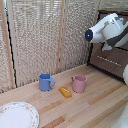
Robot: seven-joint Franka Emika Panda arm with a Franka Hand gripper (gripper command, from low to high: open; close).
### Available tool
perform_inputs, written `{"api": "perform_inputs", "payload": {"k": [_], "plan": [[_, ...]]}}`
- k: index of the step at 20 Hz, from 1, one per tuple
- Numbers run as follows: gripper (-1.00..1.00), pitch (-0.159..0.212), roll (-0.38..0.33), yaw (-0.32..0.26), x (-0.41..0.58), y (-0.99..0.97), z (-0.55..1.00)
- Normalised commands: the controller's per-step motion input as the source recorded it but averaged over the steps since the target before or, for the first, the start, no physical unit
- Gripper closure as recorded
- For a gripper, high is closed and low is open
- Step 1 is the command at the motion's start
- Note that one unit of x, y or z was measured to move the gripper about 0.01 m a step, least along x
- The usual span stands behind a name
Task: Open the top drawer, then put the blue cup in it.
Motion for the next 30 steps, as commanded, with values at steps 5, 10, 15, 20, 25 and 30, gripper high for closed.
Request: {"api": "perform_inputs", "payload": {"k": [5, 10, 15, 20, 25, 30], "plan": [[1.00, 0.025, 0.143, 0.235, 0.102, -0.13, 0.08], [1.00, 0.002, 0.055, 0.217, 0.022, 0.01, -0.01], [1.00, -0.009, 0.105, 0.136, 0.044, 0.43, -0.10], [1.00, -0.013, 0.069, 0.024, 0.256, 0.87, -0.18], [1.00, -0.044, 0.009, -0.007, 0.170, 0.96, -0.13], [1.00, -0.003, 0.016, 0.000, 0.130, 0.97, -0.07]]}}
